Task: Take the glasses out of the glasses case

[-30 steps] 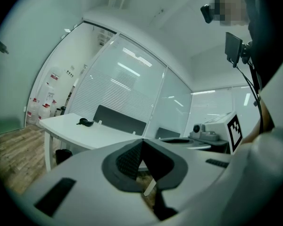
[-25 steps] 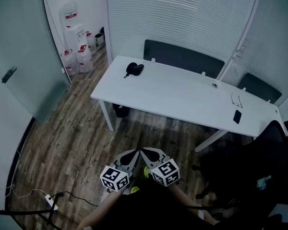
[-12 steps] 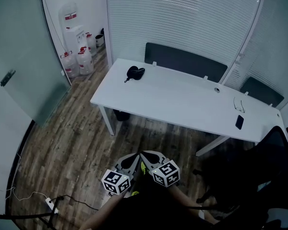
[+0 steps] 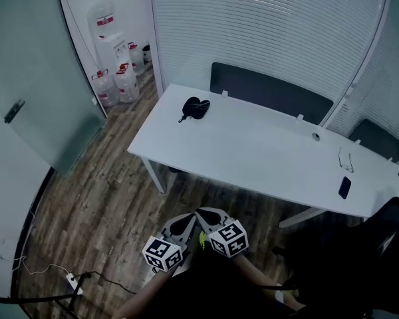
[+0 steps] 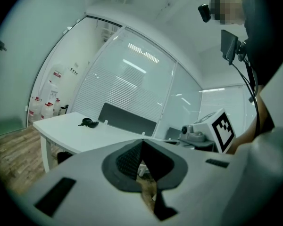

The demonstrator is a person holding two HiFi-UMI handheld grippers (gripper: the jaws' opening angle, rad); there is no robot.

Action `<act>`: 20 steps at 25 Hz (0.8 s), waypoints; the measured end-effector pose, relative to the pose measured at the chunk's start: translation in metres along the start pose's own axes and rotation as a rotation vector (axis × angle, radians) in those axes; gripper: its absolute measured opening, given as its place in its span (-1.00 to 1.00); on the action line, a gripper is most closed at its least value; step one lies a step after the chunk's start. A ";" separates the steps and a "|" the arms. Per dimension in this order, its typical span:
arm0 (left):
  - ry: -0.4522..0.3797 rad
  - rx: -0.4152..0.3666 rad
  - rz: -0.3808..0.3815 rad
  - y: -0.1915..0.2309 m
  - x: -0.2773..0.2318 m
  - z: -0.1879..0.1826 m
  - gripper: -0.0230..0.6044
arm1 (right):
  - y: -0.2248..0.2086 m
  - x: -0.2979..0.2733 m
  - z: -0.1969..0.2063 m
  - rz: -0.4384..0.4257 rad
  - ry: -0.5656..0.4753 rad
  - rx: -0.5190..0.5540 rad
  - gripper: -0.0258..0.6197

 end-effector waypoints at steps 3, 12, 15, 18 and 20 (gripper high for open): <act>-0.005 0.001 -0.018 0.015 -0.025 -0.010 -0.90 | -0.026 -0.013 -0.012 -0.011 0.003 0.011 -0.87; 0.021 0.000 -0.040 0.048 -0.095 -0.025 -0.90 | -0.095 -0.042 -0.034 -0.048 0.018 0.007 -0.87; 0.037 -0.008 -0.044 0.057 -0.113 -0.031 -0.90 | -0.112 -0.050 -0.039 -0.061 0.015 -0.004 -0.87; 0.044 -0.012 -0.060 0.063 -0.125 -0.035 -0.91 | -0.126 -0.057 -0.045 -0.075 0.011 -0.003 -0.86; 0.049 -0.021 -0.075 0.067 -0.130 -0.037 -0.91 | -0.132 -0.060 -0.048 -0.077 0.006 -0.008 -0.86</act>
Point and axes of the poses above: the fingertips, and each gripper's own axes: x backward along the fingers, y to its left, z out of its underside, the point moved 2 cm from there along x, backward along the fingers, and after that the axes turned 5 degrees about z, right-handed, at the moved point
